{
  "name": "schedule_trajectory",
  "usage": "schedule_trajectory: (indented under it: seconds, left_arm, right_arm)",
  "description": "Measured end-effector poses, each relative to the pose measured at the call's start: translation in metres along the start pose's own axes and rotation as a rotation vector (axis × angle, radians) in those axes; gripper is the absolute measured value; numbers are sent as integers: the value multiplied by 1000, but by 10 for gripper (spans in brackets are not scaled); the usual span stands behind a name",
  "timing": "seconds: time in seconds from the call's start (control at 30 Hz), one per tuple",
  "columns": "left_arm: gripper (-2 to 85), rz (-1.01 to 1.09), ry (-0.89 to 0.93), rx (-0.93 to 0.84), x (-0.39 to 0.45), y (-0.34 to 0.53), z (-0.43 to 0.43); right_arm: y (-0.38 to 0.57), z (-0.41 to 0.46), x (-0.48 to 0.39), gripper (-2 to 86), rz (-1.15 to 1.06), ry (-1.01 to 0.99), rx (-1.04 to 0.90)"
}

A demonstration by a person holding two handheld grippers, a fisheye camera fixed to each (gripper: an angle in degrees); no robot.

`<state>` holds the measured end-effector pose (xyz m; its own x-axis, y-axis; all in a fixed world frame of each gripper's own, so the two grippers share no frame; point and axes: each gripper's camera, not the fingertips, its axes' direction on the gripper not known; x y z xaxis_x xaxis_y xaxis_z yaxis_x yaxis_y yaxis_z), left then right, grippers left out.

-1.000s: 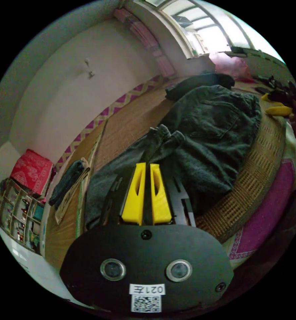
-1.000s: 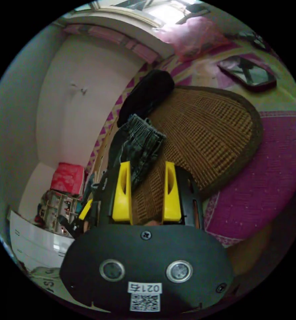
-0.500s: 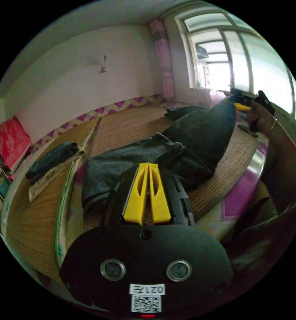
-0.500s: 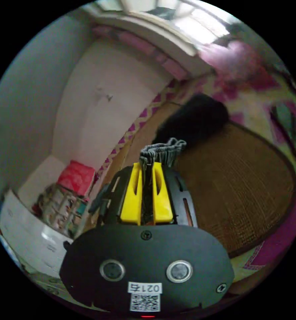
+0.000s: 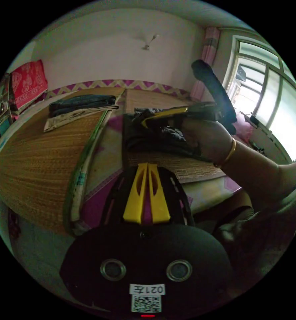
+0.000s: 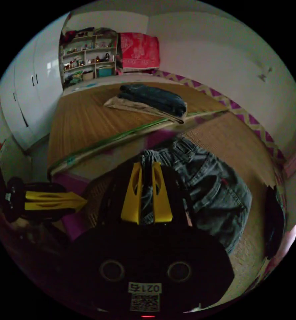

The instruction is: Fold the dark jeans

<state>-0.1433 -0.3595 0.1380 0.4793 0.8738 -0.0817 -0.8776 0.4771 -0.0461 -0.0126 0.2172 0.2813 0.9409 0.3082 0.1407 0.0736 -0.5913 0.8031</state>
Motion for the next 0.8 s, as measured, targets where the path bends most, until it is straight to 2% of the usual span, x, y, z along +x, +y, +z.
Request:
schedule_trajectory:
  seconds: [0.13,0.2,0.3,0.4,0.47,0.53,0.6,0.7,0.8]
  left_arm:
    - [-10,-23,-1,5,-28,-13,-4]
    - [-10,-29,25,12,-37,-25,-2]
    - [-10,-24,25,22,-45,-49,3]
    - [-9,-24,23,45,-55,-73,6]
    - [-8,-34,15,59,-65,-88,8]
    - [-5,-58,8,93,-82,-113,11]
    - [4,-84,29,120,-98,-136,16]
    - [74,-153,87,119,-132,-180,40]
    - [156,-284,219,30,-173,-223,81]
  right_arm:
    - [-1,-28,-26,46,0,158,176]
    - [-4,-25,-36,46,-27,151,195]
    - [-9,26,-51,50,-105,82,27]
    - [0,30,-49,67,-115,89,56]
    - [-1,18,-38,92,-95,5,18]
    - [8,-7,-15,111,-70,-136,-40]
    - [24,-34,13,116,-29,-189,-21]
    - [53,-78,78,125,128,-140,27]
    - [78,-105,158,149,340,-32,32]
